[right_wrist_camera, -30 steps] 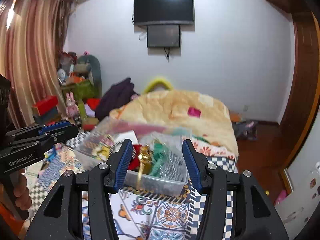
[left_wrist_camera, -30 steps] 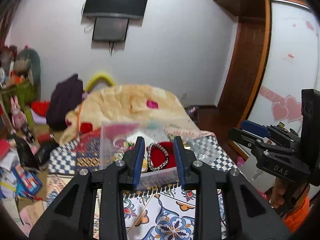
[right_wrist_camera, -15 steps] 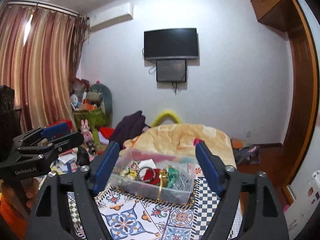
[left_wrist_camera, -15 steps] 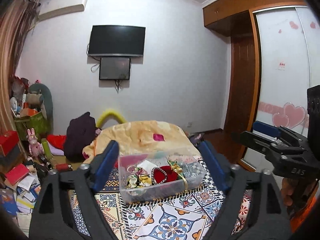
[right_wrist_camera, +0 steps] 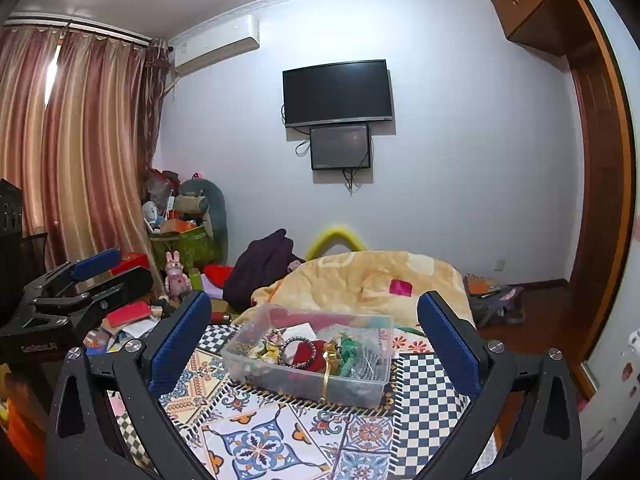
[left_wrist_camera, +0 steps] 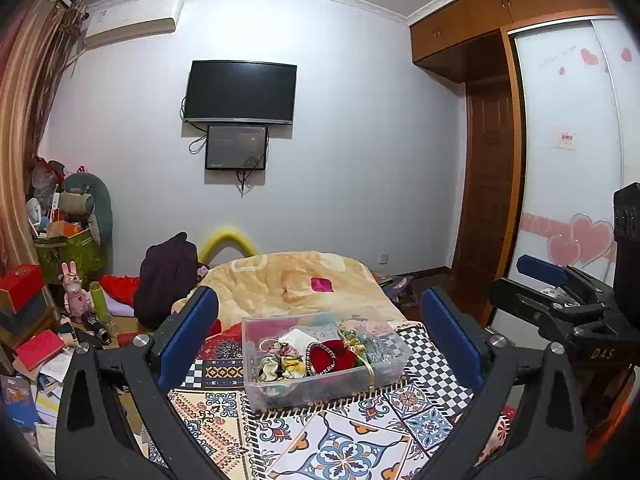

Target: Organize soft objects

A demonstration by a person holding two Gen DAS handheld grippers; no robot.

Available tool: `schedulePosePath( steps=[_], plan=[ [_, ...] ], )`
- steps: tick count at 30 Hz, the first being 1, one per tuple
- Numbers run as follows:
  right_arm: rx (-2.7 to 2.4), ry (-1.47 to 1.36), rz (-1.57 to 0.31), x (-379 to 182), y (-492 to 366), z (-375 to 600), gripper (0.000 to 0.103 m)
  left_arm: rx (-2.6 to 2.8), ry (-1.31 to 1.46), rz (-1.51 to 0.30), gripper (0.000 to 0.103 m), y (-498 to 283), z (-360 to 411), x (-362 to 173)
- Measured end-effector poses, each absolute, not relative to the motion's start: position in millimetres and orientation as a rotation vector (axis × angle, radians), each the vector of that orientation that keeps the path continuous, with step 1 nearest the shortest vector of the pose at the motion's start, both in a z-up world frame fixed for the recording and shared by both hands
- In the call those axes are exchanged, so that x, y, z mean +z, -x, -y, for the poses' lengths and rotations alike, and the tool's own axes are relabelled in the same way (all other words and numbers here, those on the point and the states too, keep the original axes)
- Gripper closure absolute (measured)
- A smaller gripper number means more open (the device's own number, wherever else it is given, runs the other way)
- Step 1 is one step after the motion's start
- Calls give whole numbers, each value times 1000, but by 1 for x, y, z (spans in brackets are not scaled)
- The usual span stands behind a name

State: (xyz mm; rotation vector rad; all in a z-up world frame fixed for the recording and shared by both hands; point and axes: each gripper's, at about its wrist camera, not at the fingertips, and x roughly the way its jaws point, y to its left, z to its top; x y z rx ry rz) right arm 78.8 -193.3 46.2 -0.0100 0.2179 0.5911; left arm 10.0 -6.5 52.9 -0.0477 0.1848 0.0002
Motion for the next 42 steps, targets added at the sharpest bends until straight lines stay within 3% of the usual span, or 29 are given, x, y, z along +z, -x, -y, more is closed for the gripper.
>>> schedulePosePath(
  steps=[42],
  plan=[
    [590, 1, -215, 48, -73, 199, 0, -12, 25, -172, 0, -7, 13, 54]
  ],
)
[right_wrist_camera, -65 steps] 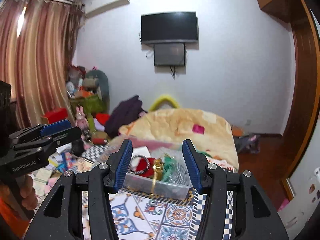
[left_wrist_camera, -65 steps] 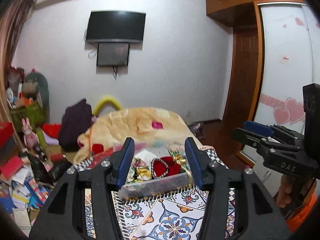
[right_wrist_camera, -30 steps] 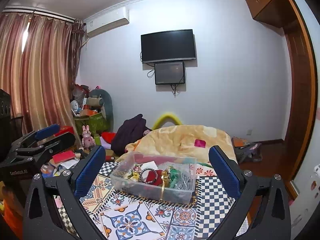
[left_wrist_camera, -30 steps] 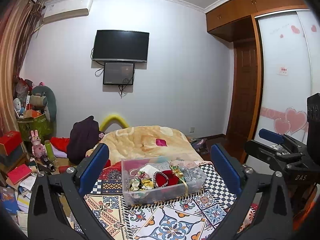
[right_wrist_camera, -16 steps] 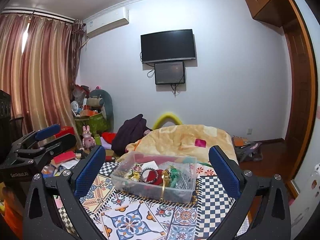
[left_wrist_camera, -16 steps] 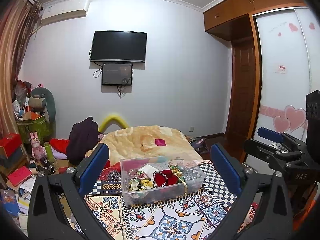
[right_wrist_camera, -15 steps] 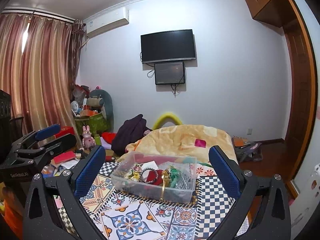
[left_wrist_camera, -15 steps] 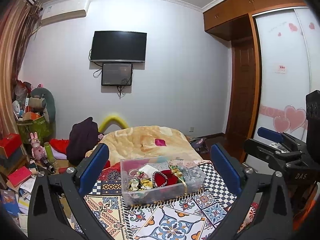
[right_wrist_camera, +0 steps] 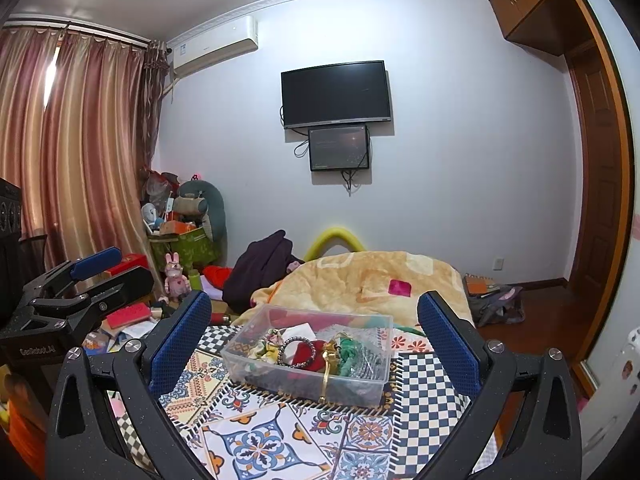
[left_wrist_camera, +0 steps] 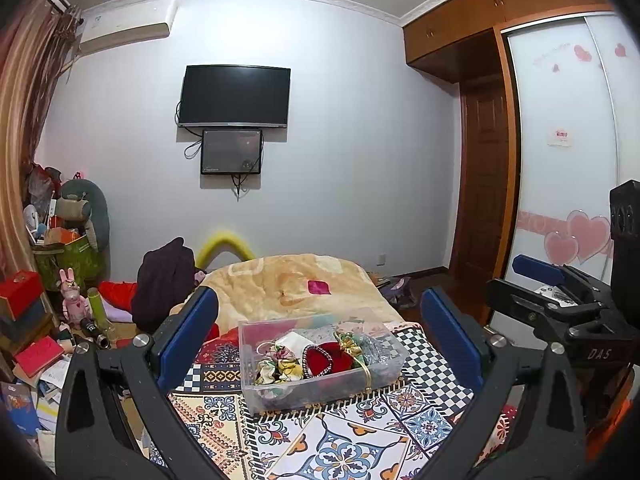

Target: Organize soft objects

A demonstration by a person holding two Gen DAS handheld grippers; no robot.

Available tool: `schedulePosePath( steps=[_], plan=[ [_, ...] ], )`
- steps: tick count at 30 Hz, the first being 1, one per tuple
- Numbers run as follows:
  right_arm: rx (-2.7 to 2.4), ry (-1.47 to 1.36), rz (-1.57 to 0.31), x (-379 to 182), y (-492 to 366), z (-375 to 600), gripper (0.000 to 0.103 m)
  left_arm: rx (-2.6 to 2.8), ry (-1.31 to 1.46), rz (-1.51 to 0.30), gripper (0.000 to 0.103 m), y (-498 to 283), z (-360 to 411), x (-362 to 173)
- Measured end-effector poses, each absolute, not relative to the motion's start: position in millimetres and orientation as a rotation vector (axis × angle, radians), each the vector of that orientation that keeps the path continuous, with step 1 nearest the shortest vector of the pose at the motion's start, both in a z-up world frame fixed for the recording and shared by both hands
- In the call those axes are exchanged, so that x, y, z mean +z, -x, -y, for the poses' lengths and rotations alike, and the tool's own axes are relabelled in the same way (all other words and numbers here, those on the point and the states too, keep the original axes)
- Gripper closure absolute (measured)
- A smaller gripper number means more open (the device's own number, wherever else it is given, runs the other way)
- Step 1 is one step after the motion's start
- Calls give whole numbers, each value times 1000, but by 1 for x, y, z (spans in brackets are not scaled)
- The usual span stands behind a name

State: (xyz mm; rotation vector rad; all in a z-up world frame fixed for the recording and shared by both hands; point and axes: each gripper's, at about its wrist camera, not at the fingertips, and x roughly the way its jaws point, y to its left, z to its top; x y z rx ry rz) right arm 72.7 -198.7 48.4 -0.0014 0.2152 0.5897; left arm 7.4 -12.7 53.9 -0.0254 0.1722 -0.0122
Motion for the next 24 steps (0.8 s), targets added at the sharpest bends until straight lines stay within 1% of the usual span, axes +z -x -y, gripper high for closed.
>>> schedulePosePath(
  steps=[24],
  plan=[
    [589, 8, -227, 49, -71, 197, 0, -30, 50, -189, 0, -8, 10, 53]
  ],
)
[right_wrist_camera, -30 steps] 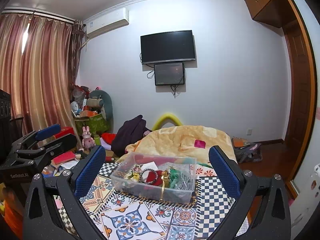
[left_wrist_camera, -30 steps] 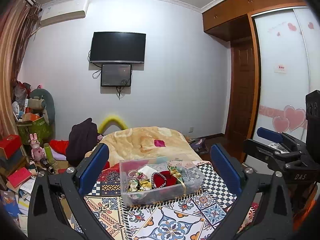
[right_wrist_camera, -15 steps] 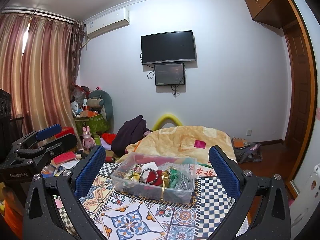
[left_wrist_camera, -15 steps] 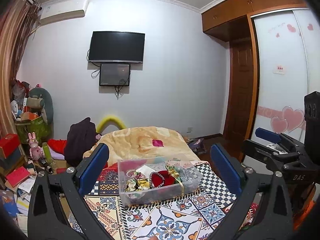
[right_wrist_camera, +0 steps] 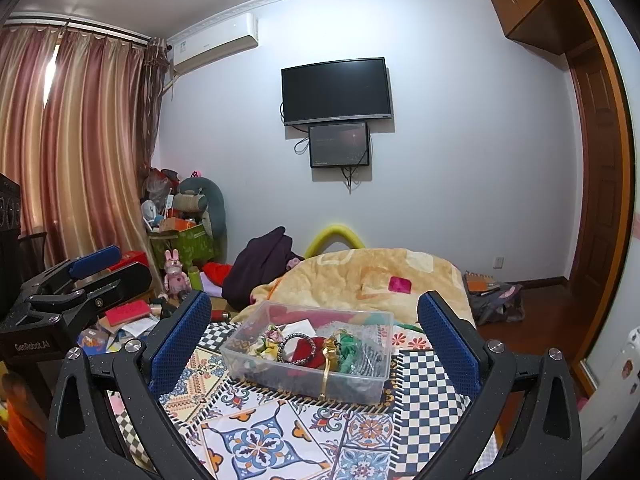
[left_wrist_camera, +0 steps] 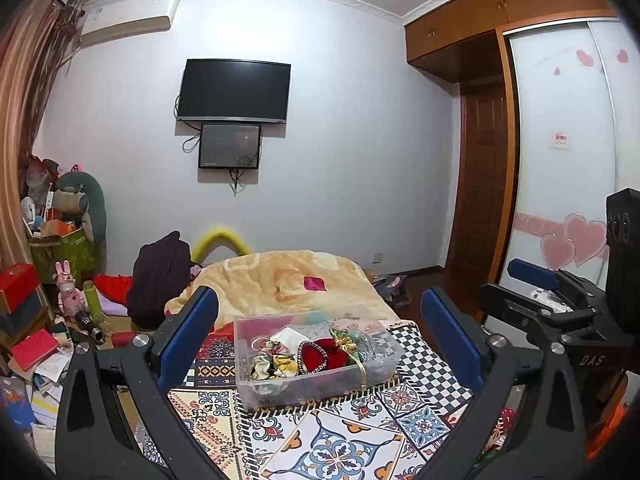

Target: Organize soft objects

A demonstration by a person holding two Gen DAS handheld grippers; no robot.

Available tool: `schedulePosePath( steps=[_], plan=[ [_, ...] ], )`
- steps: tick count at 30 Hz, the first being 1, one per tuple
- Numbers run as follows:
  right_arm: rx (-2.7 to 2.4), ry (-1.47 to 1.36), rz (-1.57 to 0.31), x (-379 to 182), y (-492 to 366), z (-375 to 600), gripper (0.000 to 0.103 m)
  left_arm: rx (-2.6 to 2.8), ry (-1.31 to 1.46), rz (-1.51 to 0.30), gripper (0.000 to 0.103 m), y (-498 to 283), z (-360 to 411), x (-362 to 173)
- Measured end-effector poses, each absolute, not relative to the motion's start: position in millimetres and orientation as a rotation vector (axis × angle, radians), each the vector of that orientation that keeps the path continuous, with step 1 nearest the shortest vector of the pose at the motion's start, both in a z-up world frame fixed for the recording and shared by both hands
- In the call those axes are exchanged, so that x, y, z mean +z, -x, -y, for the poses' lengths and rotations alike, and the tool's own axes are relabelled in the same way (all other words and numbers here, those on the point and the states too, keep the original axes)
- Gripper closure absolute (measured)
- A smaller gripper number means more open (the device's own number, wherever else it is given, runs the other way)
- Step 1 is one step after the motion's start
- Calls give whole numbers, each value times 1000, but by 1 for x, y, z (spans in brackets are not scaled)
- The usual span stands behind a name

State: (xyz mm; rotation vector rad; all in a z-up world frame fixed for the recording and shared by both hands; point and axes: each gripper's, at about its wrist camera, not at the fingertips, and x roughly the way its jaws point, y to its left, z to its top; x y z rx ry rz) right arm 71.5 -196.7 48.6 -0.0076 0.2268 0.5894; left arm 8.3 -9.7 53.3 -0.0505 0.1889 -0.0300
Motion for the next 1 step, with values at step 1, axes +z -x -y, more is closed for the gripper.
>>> schedulePosePath(
  steps=[1],
  plan=[
    [590, 8, -228, 48, -71, 197, 0, -30, 48, -191, 0, -9, 10, 53]
  ],
)
